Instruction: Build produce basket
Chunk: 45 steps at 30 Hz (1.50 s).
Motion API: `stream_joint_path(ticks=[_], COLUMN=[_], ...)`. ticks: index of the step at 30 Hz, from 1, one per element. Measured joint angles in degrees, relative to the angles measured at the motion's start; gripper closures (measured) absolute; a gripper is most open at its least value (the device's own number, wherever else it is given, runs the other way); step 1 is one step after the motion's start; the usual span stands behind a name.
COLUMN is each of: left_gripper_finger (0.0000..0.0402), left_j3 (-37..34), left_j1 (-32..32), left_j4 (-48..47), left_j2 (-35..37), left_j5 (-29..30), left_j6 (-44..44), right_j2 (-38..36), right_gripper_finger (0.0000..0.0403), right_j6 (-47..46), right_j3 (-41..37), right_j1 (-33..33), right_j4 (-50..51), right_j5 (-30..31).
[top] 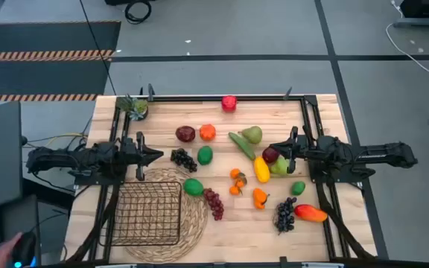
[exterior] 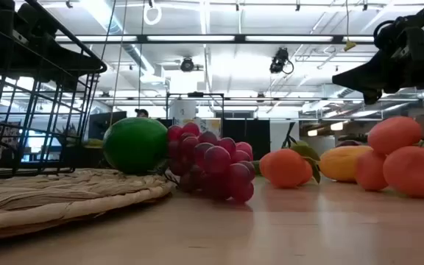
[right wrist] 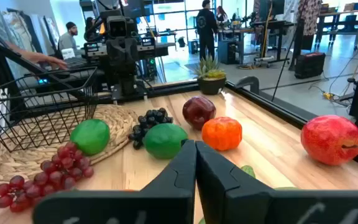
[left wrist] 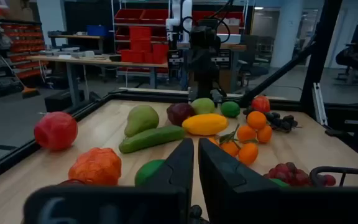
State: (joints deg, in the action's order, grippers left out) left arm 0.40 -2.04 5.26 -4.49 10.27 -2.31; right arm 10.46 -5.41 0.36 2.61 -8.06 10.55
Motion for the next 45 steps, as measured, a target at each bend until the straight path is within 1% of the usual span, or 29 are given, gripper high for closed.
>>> stream_joint_path(ticks=[4, 12, 19, 28, 33, 38, 45], left_gripper_finger=[0.0366, 0.0374, 0.0366, 0.0374, 0.0369, 0.0366, 0.0374], left_j3=[-0.02, 0.00, -0.02, 0.00, -0.02, -0.02, -0.01], left_j1=[-0.02, 0.00, -0.01, 0.00, 0.00, 0.00, 0.00], left_j4=[0.00, 0.00, 0.00, 0.00, 0.02, 0.06, 0.08], left_j2=[0.01, 0.02, 0.01, 0.00, 0.02, 0.02, 0.00], left_j5=[0.01, 0.00, 0.00, 0.00, 0.00, 1.53, 1.57], left_j6=[0.00, 0.02, 0.00, 0.02, 0.02, 0.66, 0.04], right_j2=[0.01, 0.01, 0.02, 0.02, 0.00, 0.00, 0.00], right_gripper_finger=[0.0387, 0.0387, 0.0387, 0.0387, 0.0387, 0.0387, 0.0387], right_j6=[0.00, 0.00, -0.02, 0.00, 0.00, -0.01, -0.02], right_j3=[0.01, 0.00, 0.00, 0.02, 0.01, 0.01, 0.02], right_j1=[-0.02, -0.01, 0.00, -0.02, -0.01, -0.01, 0.24], right_j4=[0.00, -0.02, -0.02, 0.00, -0.02, -0.01, -0.45], right_j5=[0.00, 0.00, 0.00, 0.00, 0.00, -0.05, 0.11])
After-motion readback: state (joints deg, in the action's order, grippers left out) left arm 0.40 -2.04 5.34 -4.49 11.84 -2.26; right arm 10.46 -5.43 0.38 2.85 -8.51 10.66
